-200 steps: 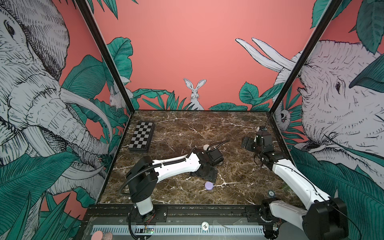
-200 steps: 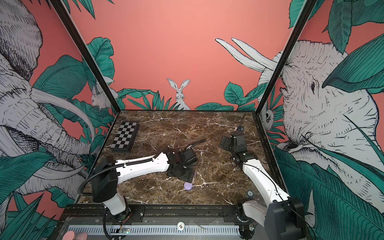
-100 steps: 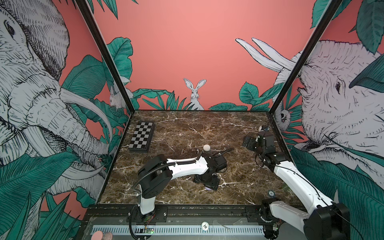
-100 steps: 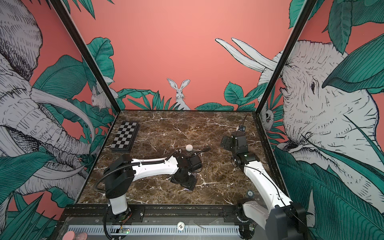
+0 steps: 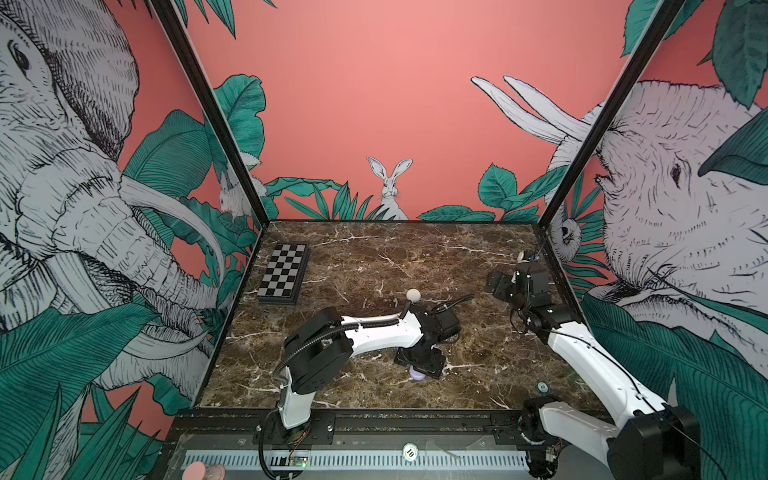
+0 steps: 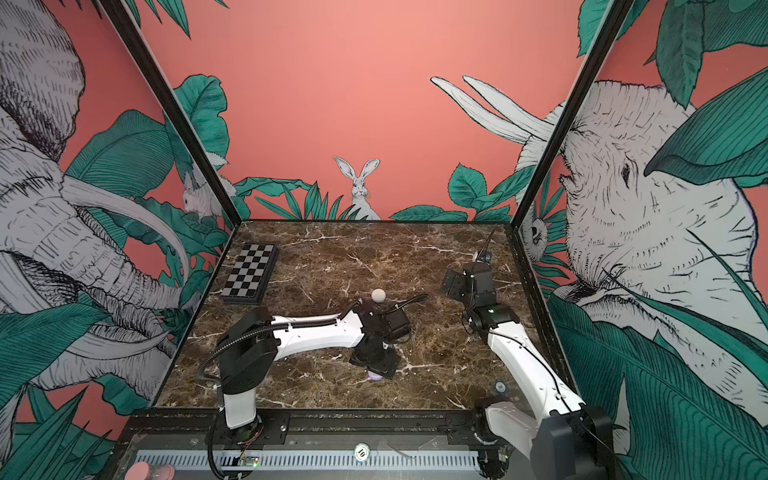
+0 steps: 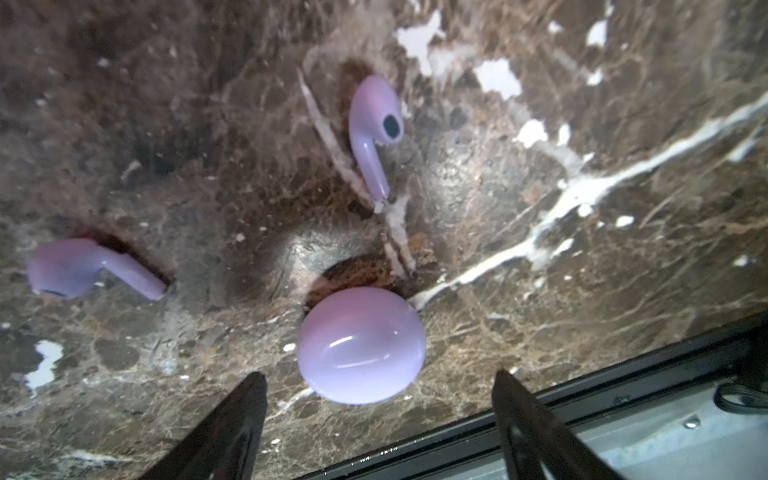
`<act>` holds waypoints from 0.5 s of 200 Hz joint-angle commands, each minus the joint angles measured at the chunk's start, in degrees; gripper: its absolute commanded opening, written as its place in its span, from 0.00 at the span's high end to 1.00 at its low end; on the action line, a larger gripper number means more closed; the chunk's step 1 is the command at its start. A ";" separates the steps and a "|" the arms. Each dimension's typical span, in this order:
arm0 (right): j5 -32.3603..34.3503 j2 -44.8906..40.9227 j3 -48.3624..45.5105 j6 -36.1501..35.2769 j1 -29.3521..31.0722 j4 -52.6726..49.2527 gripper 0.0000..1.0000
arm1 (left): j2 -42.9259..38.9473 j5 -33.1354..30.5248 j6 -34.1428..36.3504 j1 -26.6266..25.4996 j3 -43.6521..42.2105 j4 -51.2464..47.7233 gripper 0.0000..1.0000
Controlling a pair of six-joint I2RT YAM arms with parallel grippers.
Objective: Insert the wireless bluetooth earbuds into the charging case
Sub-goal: 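Lower the left gripper over the lavender case and close on it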
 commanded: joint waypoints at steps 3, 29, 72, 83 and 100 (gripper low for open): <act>0.63 -1.43 -0.15 0.04 0.32 1.58 0.02 | 0.81 0.27 -1.26 -0.38 0.53 -0.58 0.15; 0.55 -1.62 -0.31 0.15 0.31 1.73 0.02 | 1.48 -1.55 -1.23 -0.38 1.48 -1.69 0.17; 0.29 -1.70 -0.28 0.21 0.29 1.61 0.02 | 2.72 -1.73 -1.02 -0.22 2.02 -2.01 0.22; 0.27 -1.79 -0.27 0.16 0.31 1.72 0.02 | 3.06 -2.21 -0.80 -0.19 2.45 -2.54 0.23; 0.27 -1.79 -0.33 0.15 0.24 1.68 0.02 | 3.37 -3.36 -0.75 -0.20 2.58 -2.78 0.27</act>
